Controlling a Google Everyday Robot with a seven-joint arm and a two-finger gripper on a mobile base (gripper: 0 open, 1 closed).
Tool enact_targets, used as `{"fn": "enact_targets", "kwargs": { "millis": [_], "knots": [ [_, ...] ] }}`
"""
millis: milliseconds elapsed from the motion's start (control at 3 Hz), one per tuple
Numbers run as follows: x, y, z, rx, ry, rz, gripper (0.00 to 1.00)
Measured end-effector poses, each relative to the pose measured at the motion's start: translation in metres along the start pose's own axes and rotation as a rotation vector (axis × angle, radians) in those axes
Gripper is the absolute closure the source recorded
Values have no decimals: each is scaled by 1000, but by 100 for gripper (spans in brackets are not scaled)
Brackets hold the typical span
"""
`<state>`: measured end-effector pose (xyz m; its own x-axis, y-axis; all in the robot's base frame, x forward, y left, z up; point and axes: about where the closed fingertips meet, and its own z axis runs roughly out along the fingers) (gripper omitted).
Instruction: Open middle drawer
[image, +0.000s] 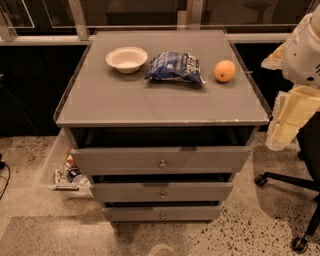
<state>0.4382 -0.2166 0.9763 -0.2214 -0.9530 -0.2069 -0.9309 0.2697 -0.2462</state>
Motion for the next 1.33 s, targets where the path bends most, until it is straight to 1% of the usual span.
{"fn": "enact_targets", "kwargs": {
  "millis": [333, 667, 1000, 1333],
  "knots": [
    [0, 4, 5, -4, -10, 2, 0],
    [5, 26, 35, -31, -21, -7, 0],
    [33, 61, 98, -110, -11, 0, 0],
    [64, 100, 165, -157, -34, -24, 0]
  ]
}}
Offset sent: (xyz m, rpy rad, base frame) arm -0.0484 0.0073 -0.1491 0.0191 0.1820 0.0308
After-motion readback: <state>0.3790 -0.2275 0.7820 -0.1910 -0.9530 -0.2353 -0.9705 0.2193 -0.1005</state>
